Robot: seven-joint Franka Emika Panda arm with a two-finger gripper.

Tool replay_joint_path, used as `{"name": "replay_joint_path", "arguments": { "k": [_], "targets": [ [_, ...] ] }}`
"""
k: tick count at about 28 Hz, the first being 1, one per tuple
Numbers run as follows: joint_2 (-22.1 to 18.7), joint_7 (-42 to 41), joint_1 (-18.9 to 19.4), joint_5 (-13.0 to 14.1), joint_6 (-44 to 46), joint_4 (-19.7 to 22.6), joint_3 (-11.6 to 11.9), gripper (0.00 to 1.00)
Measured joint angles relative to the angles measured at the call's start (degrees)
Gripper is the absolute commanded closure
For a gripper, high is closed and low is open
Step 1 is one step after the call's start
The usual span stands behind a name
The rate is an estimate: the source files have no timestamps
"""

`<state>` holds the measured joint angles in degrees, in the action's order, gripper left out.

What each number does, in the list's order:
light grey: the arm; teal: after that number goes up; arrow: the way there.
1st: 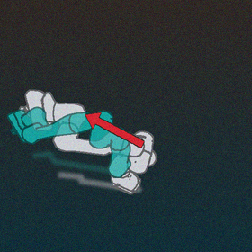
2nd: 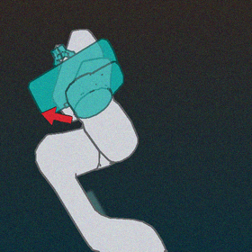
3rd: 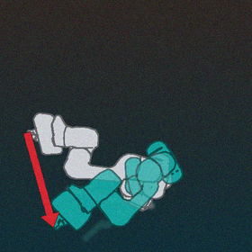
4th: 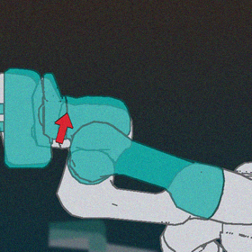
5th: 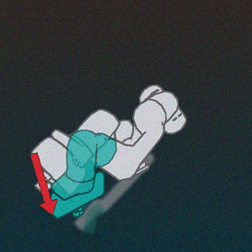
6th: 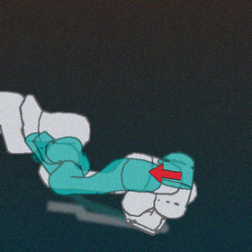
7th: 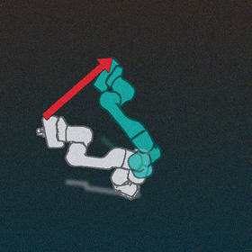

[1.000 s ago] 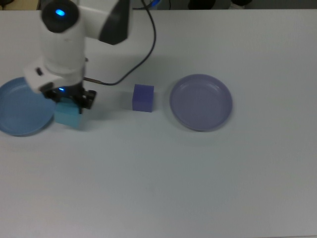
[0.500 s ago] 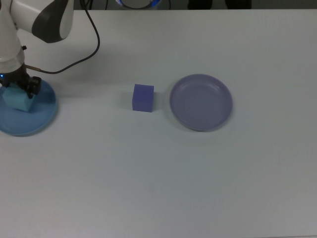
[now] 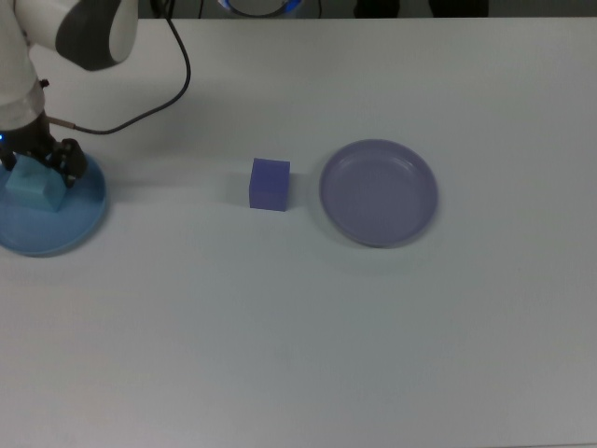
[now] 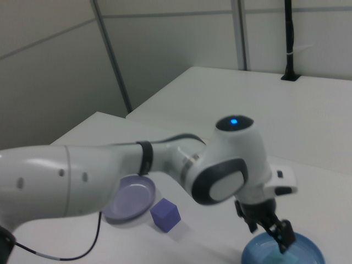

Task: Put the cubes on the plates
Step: 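Carry the cyan cube over the light blue plate and release it, then move the open gripper over the purple cube and lower it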

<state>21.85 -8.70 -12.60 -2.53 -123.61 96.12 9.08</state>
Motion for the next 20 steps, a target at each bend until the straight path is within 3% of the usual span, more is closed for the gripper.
{"name": "replay_joint_path", "arguments": {
  "k": [4,7,12,20],
  "targets": [
    [-3.26,0.04,3.51,3.78,5.37,0.0,-0.42,0.0],
    [-4.74,3.35,8.72,6.06,8.73,0.08,-0.6,0.0],
    [-4.81,11.82,15.7,6.24,11.63,0.72,-2.25,0.0],
    [-3.3,18.92,19.72,4.97,11.89,3.64,-4.73,0.0]
  ]
}}
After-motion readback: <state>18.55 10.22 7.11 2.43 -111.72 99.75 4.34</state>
